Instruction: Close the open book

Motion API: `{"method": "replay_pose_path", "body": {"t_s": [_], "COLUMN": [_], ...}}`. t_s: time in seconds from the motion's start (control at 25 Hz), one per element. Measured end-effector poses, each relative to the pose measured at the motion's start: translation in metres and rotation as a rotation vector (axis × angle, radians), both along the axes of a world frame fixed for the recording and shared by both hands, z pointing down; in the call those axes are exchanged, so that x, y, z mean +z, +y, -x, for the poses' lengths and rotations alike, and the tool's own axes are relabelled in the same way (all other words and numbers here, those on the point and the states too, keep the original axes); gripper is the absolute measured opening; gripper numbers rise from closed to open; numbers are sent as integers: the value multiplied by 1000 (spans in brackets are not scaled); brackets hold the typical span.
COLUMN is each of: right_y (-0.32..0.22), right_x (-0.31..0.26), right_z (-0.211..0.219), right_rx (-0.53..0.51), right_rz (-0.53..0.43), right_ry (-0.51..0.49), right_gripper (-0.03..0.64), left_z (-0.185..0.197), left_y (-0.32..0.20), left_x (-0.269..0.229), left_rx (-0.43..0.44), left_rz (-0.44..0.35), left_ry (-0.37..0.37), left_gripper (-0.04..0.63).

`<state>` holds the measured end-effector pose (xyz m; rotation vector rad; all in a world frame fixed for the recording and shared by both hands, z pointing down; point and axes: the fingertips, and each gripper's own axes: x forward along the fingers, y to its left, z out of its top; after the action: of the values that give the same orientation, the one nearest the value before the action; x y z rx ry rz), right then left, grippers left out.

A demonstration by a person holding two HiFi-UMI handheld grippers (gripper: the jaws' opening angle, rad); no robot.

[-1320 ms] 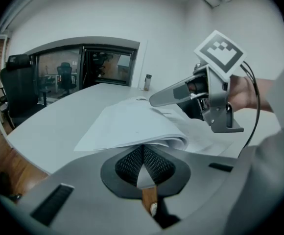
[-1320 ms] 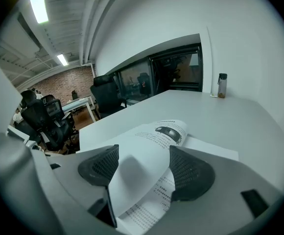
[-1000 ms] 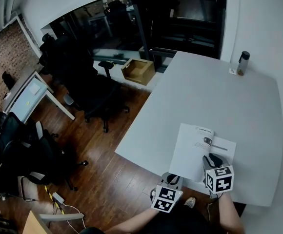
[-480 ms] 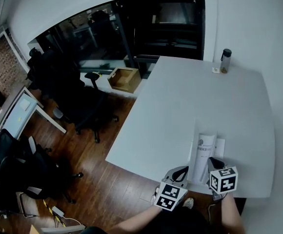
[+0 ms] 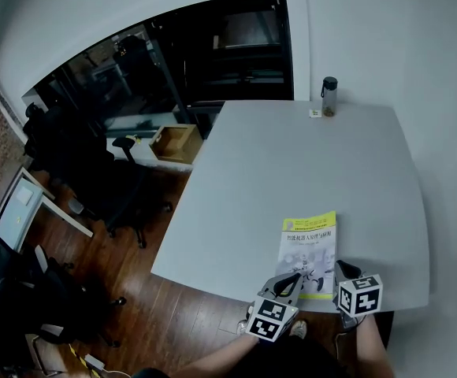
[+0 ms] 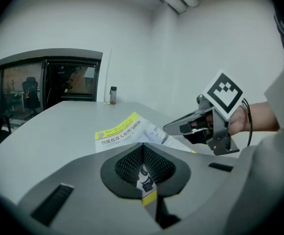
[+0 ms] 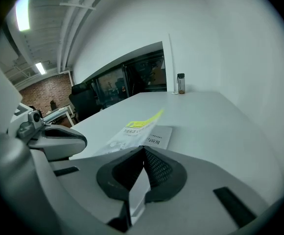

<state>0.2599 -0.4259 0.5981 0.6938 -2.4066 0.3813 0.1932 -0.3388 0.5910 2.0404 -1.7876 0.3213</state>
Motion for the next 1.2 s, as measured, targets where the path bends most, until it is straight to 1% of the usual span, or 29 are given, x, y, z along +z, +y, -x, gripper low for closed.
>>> {"method": "replay_pose_path", "body": {"t_s": [0.2,0.44,0.52,0.64,0.72,0.92,1.04,1.2], "right_y": [2,6,6,18,30,35,46,62], "right_x": [4,13,25,56,73,83,81,77], "right_z": [-19,-29,-30,-37,-40,-48,-49,-51], "right_rx": [-29,-89,-94,-121,-145,-110,-112,-117], "right_rz": [27,63,72,97,124,105,91,90], "right_ry": [-27,-36,10,138,184,214,231,225], "right_gripper": [6,6,6,6,6,6,6,6], "left_z": [-15,-20,-16,-8,-5,1,0,-6], "left_y": [-6,-10,-8,4,14,38,56,76], "left_x": [4,2,-1,6,7,7,5,-3], "left_rx": [-9,-73,-94,-129,-149,-180,-194,-193], "left_rz": [14,33,35,64,76,65,55,28], "left_ry": [-7,-25,-34,-40,-35,-22,-6,-3], "left_gripper": [5,5,5,5,5,5,5,5]}}
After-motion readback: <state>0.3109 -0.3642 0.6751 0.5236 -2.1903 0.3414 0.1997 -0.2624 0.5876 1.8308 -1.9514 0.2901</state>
